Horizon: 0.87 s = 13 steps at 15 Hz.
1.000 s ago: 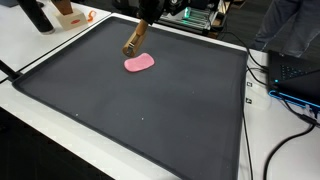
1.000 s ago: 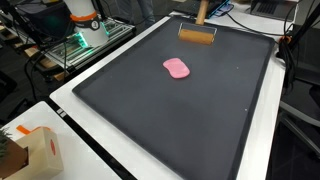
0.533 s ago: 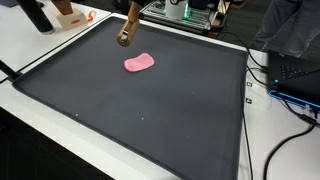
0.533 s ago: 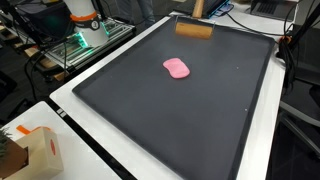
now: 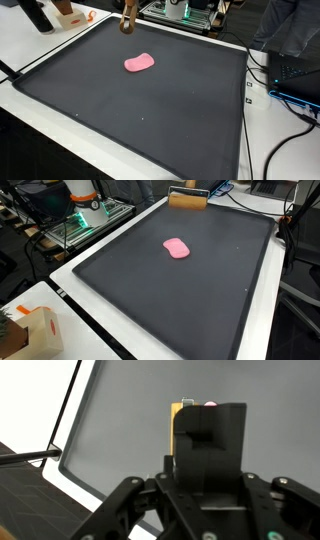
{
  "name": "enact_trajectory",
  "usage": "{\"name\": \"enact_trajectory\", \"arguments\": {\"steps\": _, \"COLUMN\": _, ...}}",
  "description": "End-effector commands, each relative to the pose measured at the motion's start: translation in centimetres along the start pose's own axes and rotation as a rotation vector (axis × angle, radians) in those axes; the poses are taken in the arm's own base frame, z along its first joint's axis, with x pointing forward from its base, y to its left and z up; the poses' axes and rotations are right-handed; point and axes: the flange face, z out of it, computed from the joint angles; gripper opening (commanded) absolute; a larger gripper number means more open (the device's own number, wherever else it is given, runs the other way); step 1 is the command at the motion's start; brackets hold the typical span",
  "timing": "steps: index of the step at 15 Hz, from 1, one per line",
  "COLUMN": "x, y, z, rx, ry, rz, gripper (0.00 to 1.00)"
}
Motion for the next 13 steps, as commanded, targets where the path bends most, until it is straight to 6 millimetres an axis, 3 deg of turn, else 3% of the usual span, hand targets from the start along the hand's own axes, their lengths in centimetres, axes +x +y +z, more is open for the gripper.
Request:
{"name": "enact_trajectory", "arguments": {"steps": 1, "x": -2.8, "y": 1.5, "z": -0.7, "rx": 0.073, "ry": 0.026, "rz": -0.11, "gripper": 0.23}}
{"name": "enact_trajectory", "arguments": {"steps": 2, "x": -3.2, "y": 2.0, "z": -0.8, "rx": 0.088, "ry": 0.032, "rz": -0.139, "gripper": 0.23}}
{"name": "enact_trajectory", "arguments": {"steps": 3, "x": -1.4, "y": 1.5, "z": -0.6, "rx": 0.052, "ry": 0.016, "rz": -0.087, "gripper": 0.48}}
{"name": "enact_trajectory", "arguments": {"steps": 6, "x": -2.2, "y": 2.3, "z": -0.9, "rx": 0.07, "ry": 0.027, "rz": -0.121, "gripper": 0.48}}
{"name": "enact_trajectory", "arguments": {"steps": 13, "x": -2.2, "y": 2.1, "z": -0.6, "rx": 0.073, "ry": 0.02, "rz": -0.13, "gripper": 0.48}}
